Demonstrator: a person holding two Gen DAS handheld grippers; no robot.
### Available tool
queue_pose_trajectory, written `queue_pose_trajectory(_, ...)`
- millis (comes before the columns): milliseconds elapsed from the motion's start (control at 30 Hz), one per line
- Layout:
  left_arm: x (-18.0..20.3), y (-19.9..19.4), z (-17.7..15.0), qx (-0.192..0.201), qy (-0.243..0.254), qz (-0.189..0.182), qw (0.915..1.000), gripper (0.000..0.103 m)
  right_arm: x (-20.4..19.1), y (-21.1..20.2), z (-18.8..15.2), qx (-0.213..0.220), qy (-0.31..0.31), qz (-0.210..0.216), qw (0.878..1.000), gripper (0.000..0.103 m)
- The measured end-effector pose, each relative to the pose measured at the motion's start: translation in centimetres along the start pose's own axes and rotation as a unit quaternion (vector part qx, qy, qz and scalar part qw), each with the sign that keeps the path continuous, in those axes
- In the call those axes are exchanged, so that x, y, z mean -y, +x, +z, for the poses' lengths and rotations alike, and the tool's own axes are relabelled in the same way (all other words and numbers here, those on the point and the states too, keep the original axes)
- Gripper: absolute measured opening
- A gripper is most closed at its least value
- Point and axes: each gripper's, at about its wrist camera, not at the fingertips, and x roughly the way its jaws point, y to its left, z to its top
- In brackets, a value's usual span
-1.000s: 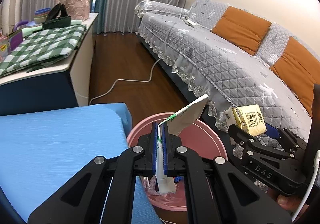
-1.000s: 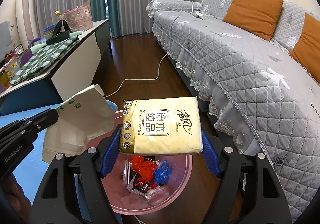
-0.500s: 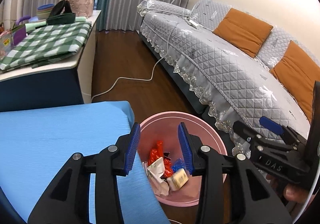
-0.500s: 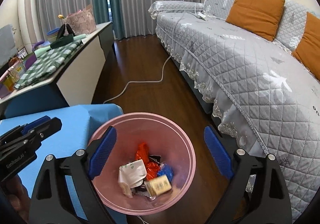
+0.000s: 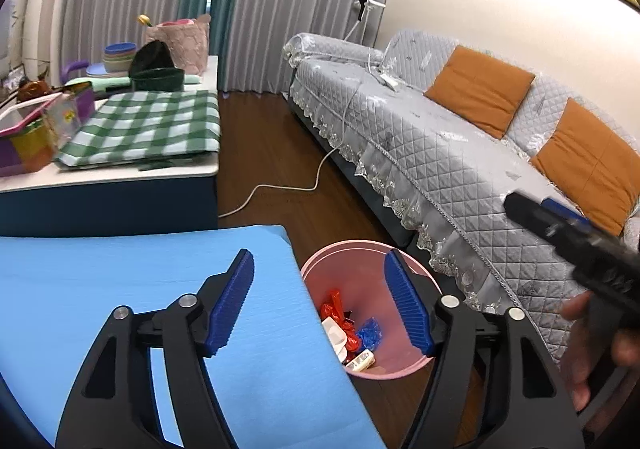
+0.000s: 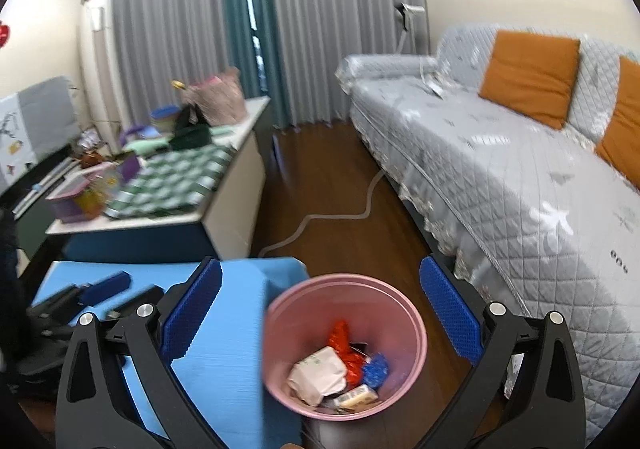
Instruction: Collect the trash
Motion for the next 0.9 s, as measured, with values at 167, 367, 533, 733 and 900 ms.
queue_pose_trajectory(167, -0.5, -3.7, -1.0, 0.018, 0.006, 0.009, 0.9998, 0.079, -1.8, -4.4, 0.9, 0.032, 0.006, 0.016, 0.999, 0.098)
queue_pose_trajectory(367, -1.2, -8.5, -4.4, 0.035, 0.028, 0.04, 0.9982, 0.087, -3.8, -8.1, -1.4, 0.028, 0.004, 0.026, 0.999, 0.098)
queue_pose_trajectory(533, -2.7, -11.5, -7.0, 0.03, 0.016, 0.075, 0.9966, 0.088, -5.9, -10.4, -4.5, 0.019, -0.017, 0.018, 1.0, 0.098)
queue_pose_trajectory(733, -5.3, -16.0, -9.1, 0.06, -0.013, 0.111, 0.9919, 0.088, -8.0, -12.1, -8.3, 0.011, -0.03, 0.009, 0.999, 0.098)
queue_pose_trajectory(900, -6.6, -19.0, -10.7, 0.08, -0.025, 0.145, 0.9859, 0.088, -10.4, -12.9, -11.6, -0.01, -0.033, 0.014, 0.999, 0.098)
